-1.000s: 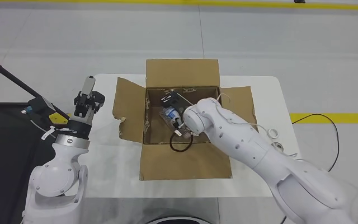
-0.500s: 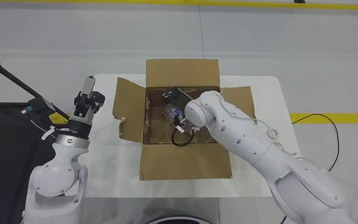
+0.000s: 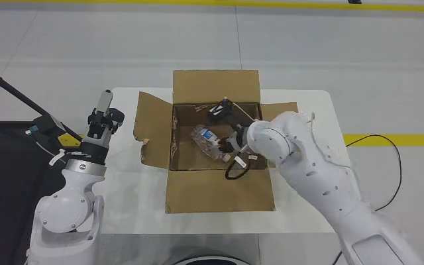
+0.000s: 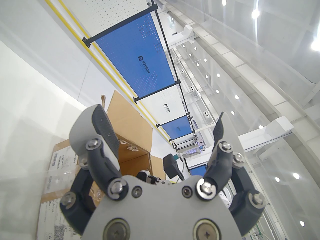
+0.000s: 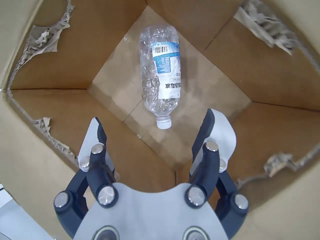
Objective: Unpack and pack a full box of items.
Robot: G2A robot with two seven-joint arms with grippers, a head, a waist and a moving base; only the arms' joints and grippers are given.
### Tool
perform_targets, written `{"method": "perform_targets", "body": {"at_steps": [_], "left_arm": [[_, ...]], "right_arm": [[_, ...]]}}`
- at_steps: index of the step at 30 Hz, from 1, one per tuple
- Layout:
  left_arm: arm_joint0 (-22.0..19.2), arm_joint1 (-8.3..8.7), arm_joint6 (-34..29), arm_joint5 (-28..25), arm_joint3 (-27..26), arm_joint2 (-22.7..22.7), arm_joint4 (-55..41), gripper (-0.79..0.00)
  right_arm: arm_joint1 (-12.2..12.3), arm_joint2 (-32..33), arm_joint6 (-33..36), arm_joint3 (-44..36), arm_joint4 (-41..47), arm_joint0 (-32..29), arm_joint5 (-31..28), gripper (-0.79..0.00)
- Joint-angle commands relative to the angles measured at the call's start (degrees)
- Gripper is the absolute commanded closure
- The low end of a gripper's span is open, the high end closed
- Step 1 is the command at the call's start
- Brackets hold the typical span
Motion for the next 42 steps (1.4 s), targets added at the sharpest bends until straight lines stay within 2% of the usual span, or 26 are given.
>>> {"method": "perform_targets", "body": {"at_steps": [1, 6, 11, 15, 19, 21, 25, 26, 27, 29, 34, 36, 42], "left_arm": [[0.0, 0.00, 0.0, 0.0, 0.0, 0.0, 0.0, -0.785], [0.0, 0.00, 0.0, 0.0, 0.0, 0.0, 0.0, -0.785], [0.0, 0.00, 0.0, 0.0, 0.0, 0.0, 0.0, -0.785], [0.0, 0.00, 0.0, 0.0, 0.0, 0.0, 0.0, -0.785], [0.0, 0.00, 0.0, 0.0, 0.0, 0.0, 0.0, -0.785], [0.0, 0.00, 0.0, 0.0, 0.0, 0.0, 0.0, -0.785], [0.0, 0.00, 0.0, 0.0, 0.0, 0.0, 0.0, -0.785], [0.0, 0.00, 0.0, 0.0, 0.0, 0.0, 0.0, -0.785], [0.0, 0.00, 0.0, 0.0, 0.0, 0.0, 0.0, -0.785], [0.0, 0.00, 0.0, 0.0, 0.0, 0.0, 0.0, -0.785], [0.0, 0.00, 0.0, 0.0, 0.0, 0.0, 0.0, -0.785], [0.0, 0.00, 0.0, 0.0, 0.0, 0.0, 0.0, -0.785], [0.0, 0.00, 0.0, 0.0, 0.0, 0.0, 0.0, -0.785]], "right_arm": [[1.2, 4.9, 0.1, -4.1, -0.5, -2.6, -0.1, -0.711], [4.4, 20.0, 2.3, -13.9, -1.1, -10.2, -1.0, -0.711], [6.5, 34.5, 4.0, -19.1, -1.2, -16.5, -1.1, -0.717], [7.7, 43.2, 4.9, -18.5, -3.4, -19.3, 0.6, -0.717], [8.7, 48.9, 7.8, -15.8, -5.8, -20.6, 0.5, -0.714], [9.2, 50.7, 10.0, -13.8, -6.8, -21.1, -0.7, -0.699], [10.1, 52.2, 14.9, -8.5, -10.4, -21.9, -2.9, -0.717], [10.3, 52.1, 15.2, -7.4, -11.4, -22.0, -3.1, -0.745], [10.5, 51.9, 15.2, -6.0, -12.8, -22.3, -3.0, -0.739], [10.7, 51.2, 15.2, -3.7, -15.0, -22.8, -2.6, -0.717], [11.1, 49.3, 15.2, 1.7, -14.3, -23.6, -4.8, -0.643], [11.3, 48.7, 15.2, 3.5, -14.3, -23.9, -5.2, -0.548], [11.6, 47.9, 14.8, 5.3, -12.0, -24.8, -6.6, -0.505]]}}
